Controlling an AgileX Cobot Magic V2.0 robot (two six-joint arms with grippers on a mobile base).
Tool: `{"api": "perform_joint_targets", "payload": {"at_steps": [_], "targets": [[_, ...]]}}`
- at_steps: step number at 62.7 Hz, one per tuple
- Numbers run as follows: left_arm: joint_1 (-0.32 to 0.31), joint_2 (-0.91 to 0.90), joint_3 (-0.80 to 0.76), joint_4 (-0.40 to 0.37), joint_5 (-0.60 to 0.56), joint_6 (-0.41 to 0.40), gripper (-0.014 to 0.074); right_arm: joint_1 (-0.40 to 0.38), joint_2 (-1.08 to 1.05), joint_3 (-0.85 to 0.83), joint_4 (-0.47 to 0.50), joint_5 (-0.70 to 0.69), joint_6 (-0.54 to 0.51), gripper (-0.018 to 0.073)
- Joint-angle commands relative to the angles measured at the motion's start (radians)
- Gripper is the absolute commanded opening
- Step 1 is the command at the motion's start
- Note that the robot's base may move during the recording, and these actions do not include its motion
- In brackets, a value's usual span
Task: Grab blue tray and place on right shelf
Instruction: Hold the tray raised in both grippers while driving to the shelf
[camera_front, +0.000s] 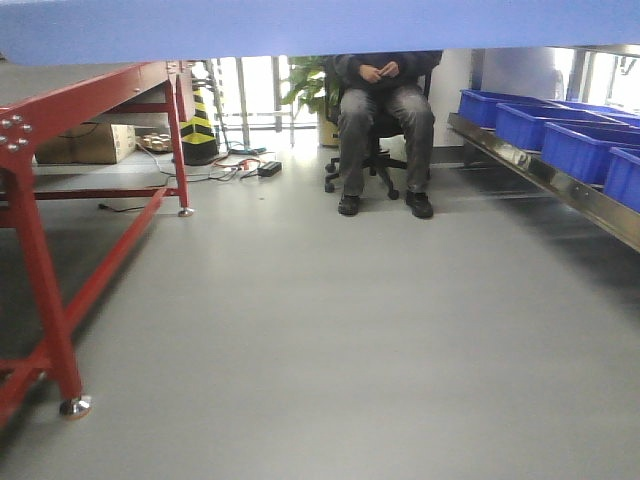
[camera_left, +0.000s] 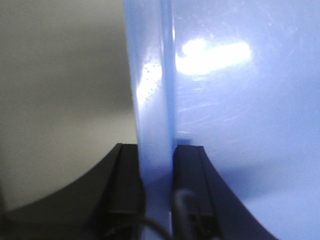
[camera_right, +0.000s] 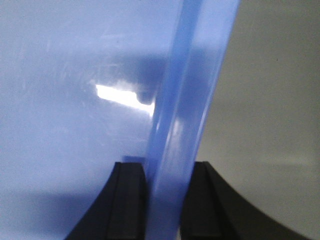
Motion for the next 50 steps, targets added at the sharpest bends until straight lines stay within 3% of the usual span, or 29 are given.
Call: {"api": "perform_joint_targets", "payload": {"at_steps": [1,50], "targets": [[-0.014,-0.036,-0.024,-0.023,0.082,0.029,-0.0048,0.005,-0.031,-0.028,-0.003,-0.083,-0.037,0.0056],[-0.014,-0.034,-0.024,-0.023,0.081,0.029,-0.0048,0.005,-0.031,-0.028,-0.003,-0.085,-0.037,0.0056]]}}
